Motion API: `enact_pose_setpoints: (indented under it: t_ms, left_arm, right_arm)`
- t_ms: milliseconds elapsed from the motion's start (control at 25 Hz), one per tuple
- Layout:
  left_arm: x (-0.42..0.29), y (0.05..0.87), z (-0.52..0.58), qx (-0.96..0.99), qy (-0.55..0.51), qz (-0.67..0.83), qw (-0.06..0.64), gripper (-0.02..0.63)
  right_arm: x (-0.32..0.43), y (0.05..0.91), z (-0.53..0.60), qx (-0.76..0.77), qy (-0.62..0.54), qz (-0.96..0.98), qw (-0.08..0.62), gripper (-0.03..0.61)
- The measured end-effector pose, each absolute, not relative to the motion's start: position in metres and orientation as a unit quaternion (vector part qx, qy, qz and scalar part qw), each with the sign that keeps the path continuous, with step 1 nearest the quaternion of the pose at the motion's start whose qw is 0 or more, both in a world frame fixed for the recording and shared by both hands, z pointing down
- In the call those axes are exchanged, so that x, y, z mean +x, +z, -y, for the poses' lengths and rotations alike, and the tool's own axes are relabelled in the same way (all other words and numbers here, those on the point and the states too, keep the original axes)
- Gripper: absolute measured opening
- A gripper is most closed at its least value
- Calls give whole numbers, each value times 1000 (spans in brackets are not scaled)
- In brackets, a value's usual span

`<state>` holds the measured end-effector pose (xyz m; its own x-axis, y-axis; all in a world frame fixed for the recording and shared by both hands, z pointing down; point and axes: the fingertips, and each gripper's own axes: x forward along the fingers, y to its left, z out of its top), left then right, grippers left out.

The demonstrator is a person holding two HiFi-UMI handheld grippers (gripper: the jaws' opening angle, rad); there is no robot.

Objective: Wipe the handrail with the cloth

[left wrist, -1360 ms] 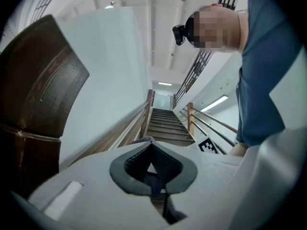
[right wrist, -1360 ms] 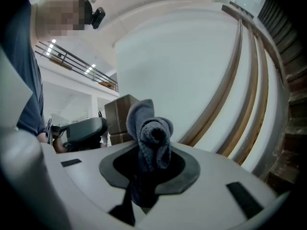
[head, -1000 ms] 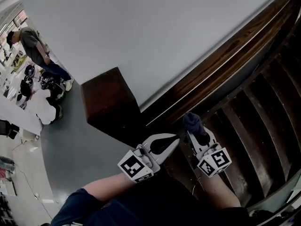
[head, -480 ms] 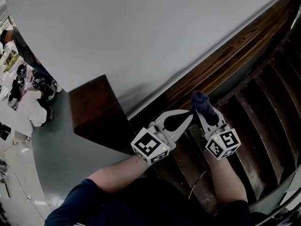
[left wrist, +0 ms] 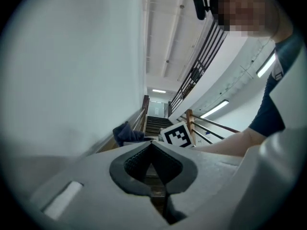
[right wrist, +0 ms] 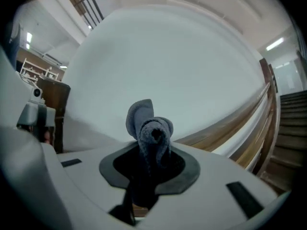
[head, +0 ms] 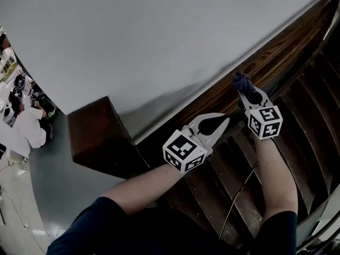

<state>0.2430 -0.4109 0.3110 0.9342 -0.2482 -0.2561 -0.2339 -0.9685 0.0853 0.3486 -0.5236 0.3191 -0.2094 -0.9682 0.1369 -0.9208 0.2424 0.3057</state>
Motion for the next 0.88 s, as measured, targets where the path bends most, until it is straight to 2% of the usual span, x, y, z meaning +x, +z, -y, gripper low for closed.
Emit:
enact_pose_setpoints:
  t_ms: [240,440,880]
  left_arm:
    - [249,314,437,980,-133,143,46,2]
    - [244,330,441,980,-123,149,53,2]
    - [199,385,424,973,-121,160,115,2]
  right_arm:
    - [372,299,583,603,-142,735,277,95]
    - [369,317,606,590,-175,690,380,95]
    - [308,359,590,552,-167,712,401,94]
